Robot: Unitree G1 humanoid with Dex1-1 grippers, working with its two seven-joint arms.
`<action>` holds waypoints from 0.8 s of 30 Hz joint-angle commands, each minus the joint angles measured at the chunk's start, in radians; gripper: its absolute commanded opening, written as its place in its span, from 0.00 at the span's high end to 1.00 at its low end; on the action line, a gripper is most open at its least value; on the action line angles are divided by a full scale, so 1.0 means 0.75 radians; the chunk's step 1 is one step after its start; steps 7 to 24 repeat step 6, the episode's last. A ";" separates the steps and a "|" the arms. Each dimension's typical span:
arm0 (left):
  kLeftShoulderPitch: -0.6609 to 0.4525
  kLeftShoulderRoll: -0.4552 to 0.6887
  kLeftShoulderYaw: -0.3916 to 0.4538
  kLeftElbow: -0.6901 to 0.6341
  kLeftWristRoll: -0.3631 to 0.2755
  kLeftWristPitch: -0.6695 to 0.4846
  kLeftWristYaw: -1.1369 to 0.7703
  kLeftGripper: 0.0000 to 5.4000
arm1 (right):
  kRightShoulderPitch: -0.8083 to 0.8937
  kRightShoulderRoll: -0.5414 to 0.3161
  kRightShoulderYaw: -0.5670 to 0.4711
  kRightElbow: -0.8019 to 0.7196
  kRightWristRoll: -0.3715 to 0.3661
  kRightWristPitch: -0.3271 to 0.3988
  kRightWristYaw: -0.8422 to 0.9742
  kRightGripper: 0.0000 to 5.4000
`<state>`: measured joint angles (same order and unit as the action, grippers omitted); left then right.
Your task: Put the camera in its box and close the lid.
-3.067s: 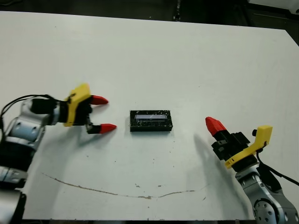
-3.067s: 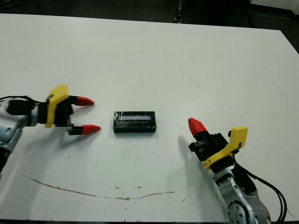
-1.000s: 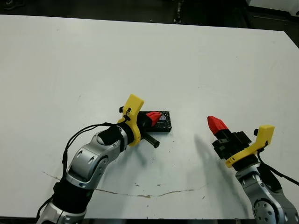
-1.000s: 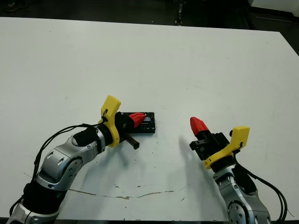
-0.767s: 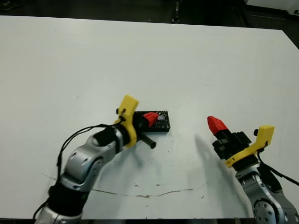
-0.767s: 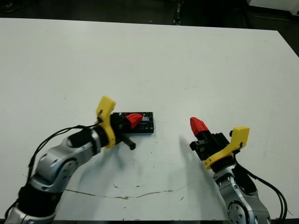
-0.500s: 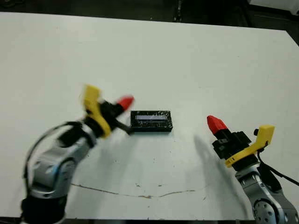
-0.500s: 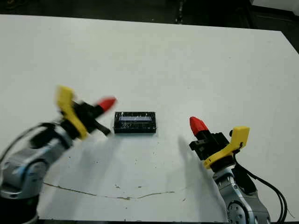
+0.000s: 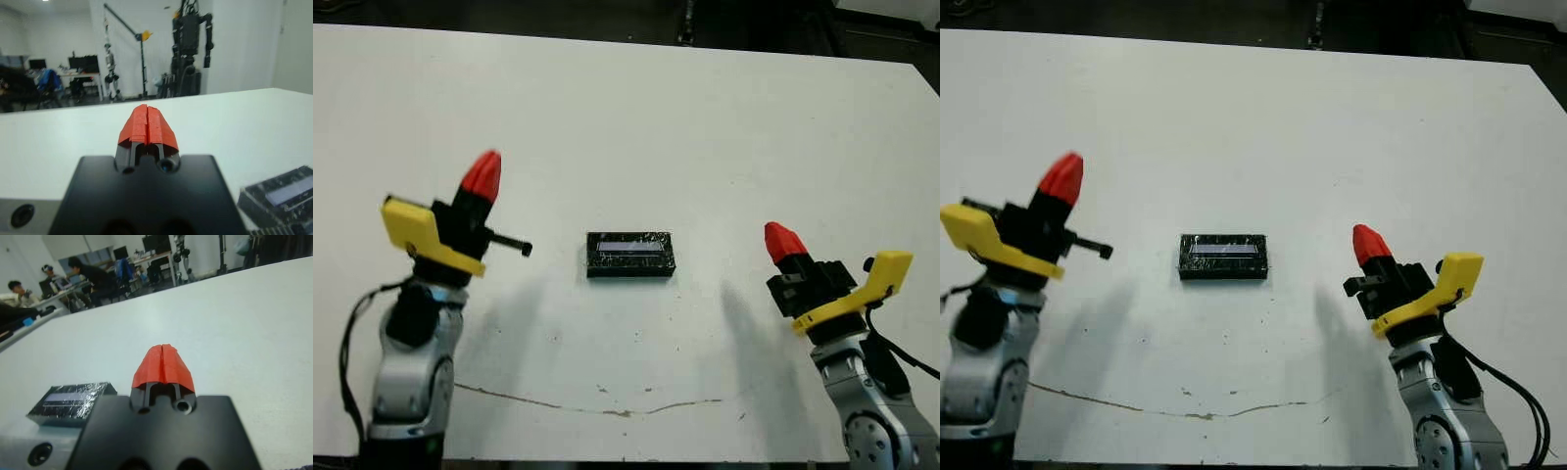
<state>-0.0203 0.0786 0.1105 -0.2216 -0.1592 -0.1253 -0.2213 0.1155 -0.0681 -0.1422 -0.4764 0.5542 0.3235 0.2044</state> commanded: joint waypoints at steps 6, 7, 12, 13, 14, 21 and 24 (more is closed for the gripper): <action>0.061 -0.034 -0.016 0.090 0.017 -0.105 0.044 1.00 | 0.018 0.009 -0.003 0.025 -0.009 -0.030 0.002 1.00; 0.061 -0.034 -0.016 0.090 0.017 -0.105 0.044 1.00 | 0.018 0.009 -0.003 0.025 -0.009 -0.030 0.002 1.00; 0.061 -0.034 -0.016 0.090 0.017 -0.105 0.044 1.00 | 0.018 0.009 -0.003 0.025 -0.009 -0.030 0.002 1.00; 0.061 -0.034 -0.016 0.090 0.017 -0.105 0.044 1.00 | 0.018 0.009 -0.003 0.025 -0.009 -0.030 0.002 1.00; 0.061 -0.034 -0.016 0.090 0.017 -0.105 0.044 1.00 | 0.018 0.009 -0.003 0.025 -0.009 -0.030 0.002 1.00; 0.061 -0.034 -0.016 0.090 0.017 -0.105 0.044 1.00 | 0.018 0.009 -0.003 0.025 -0.009 -0.030 0.002 1.00; 0.061 -0.034 -0.016 0.090 0.017 -0.105 0.044 1.00 | 0.018 0.009 -0.003 0.025 -0.009 -0.030 0.002 1.00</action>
